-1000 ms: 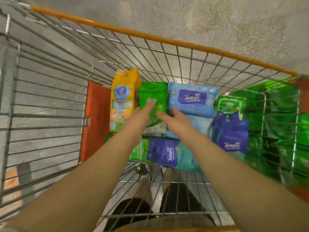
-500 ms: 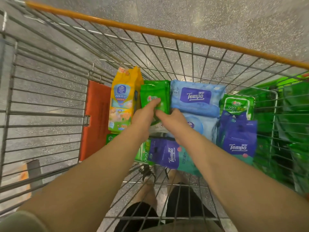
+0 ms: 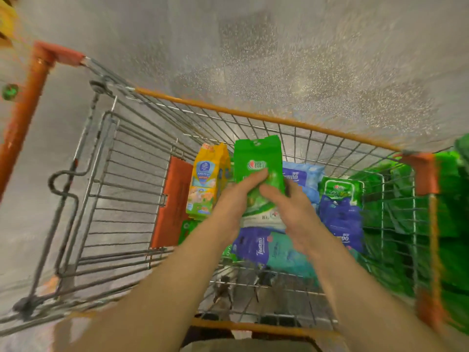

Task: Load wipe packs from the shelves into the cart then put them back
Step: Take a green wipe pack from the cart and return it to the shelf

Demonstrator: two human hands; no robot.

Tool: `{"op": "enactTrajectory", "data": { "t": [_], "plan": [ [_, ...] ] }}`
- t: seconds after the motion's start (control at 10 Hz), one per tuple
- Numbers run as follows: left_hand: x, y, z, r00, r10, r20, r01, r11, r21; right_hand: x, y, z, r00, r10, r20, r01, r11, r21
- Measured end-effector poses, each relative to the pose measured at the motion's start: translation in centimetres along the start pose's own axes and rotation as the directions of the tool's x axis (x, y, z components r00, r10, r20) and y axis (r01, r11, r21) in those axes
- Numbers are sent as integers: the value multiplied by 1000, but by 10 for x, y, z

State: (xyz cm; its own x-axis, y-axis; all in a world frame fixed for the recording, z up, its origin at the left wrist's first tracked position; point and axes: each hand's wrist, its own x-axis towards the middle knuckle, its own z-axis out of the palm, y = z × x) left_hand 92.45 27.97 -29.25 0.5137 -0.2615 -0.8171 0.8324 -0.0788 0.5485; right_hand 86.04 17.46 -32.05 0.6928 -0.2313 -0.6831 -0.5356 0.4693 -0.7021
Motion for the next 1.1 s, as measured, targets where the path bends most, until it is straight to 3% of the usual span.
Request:
{"op": "enactTrajectory", "data": {
  "t": [0.3,0.5,0.6,0.7,0.9,1.1],
  "plan": [
    [-135,70,30,961,188,203,-192,981,2,-113,-100,25,981,-195,4,194,980,38],
    [-205,88,29,897,246,366,-296,951,87,-190,-125,46,929,-345,-137,352,935,33],
    [-239,92,28,795,225,563,-383,906,179,-242,-122,46,913,-336,-230,391,883,260],
    [-261,83,35,758,197,622,-394,898,196,-279,-115,45,889,-345,-300,439,828,350],
    [-331,37,70,567,18,824,-340,916,214,-385,-87,17,713,-405,-572,619,747,242],
    [-390,-27,124,399,-203,894,-409,833,372,-486,-54,7,562,-459,-689,749,635,188]
  ]
}}
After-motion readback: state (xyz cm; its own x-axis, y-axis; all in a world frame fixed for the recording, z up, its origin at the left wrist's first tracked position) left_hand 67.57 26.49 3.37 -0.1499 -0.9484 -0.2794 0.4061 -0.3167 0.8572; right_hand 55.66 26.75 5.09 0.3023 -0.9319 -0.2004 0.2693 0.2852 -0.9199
